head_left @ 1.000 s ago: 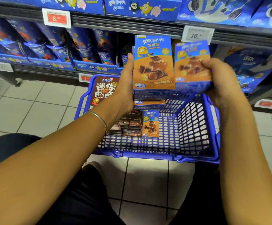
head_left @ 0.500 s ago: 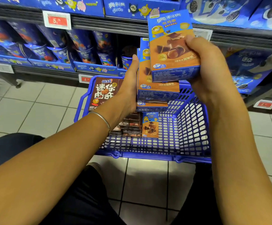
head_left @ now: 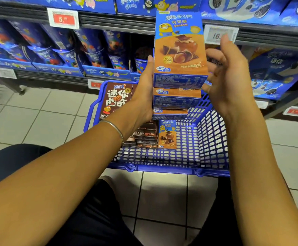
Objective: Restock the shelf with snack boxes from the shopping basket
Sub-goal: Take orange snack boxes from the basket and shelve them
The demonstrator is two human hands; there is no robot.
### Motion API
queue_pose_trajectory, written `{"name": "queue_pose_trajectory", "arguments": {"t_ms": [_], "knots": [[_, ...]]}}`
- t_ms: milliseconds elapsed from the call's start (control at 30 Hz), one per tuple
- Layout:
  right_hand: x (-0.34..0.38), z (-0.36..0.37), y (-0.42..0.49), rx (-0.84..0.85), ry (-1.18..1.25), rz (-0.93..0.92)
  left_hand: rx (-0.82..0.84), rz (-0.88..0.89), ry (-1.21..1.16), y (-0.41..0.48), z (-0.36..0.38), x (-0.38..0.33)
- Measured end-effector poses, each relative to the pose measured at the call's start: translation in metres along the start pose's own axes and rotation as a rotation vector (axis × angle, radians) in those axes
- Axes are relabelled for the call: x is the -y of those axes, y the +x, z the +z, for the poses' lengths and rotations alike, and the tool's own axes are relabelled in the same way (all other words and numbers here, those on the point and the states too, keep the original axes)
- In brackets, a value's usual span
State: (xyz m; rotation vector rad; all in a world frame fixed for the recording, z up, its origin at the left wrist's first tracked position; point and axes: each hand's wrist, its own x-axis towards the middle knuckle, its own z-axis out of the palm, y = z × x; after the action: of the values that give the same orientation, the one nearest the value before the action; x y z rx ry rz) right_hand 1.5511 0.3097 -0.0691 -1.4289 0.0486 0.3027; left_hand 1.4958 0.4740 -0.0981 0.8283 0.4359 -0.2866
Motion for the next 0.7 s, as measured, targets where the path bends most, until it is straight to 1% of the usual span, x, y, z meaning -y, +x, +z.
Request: {"name": "queue_pose_trajectory", "arguments": {"t_ms": [67, 100, 167, 233, 300, 400, 533, 633, 700], "knots": [[-0.024, -0.004, 0.017, -0.109, 0.059, 0.07, -0.009, 0.002, 0.006, -0.002, -0.001, -0.001], [-0.041, -0.004, 0.025, -0.181, 0.044, 0.112, -0.013, 0.003, 0.007, -0.003, -0.001, -0.002], [-0.086, -0.006, 0.043, -0.3, -0.068, 0.215, -0.025, 0.003, 0.008, -0.005, -0.001, -0.003], [-0.135, -0.011, 0.056, -0.315, -0.204, 0.36, -0.027, 0.011, 0.008, -0.007, -0.002, -0.005], [-0.176, -0.016, 0.059, -0.277, -0.337, 0.502, -0.03, 0.027, 0.018, -0.008, -0.003, -0.005], [-0.221, -0.018, 0.055, -0.208, -0.516, 0.639, -0.038, 0.031, 0.014, -0.008, -0.003, -0.005], [-0.244, -0.014, 0.049, -0.074, -0.631, 0.756, 0.027, -0.001, -0.024, -0.008, -0.002, -0.006], [-0.253, -0.01, 0.05, 0.072, -0.705, 0.759, 0.053, -0.008, -0.028, -0.01, 0.0, -0.006], [-0.259, -0.008, 0.05, 0.12, -0.754, 0.723, 0.054, -0.009, -0.028, -0.01, 0.001, -0.008]]}}
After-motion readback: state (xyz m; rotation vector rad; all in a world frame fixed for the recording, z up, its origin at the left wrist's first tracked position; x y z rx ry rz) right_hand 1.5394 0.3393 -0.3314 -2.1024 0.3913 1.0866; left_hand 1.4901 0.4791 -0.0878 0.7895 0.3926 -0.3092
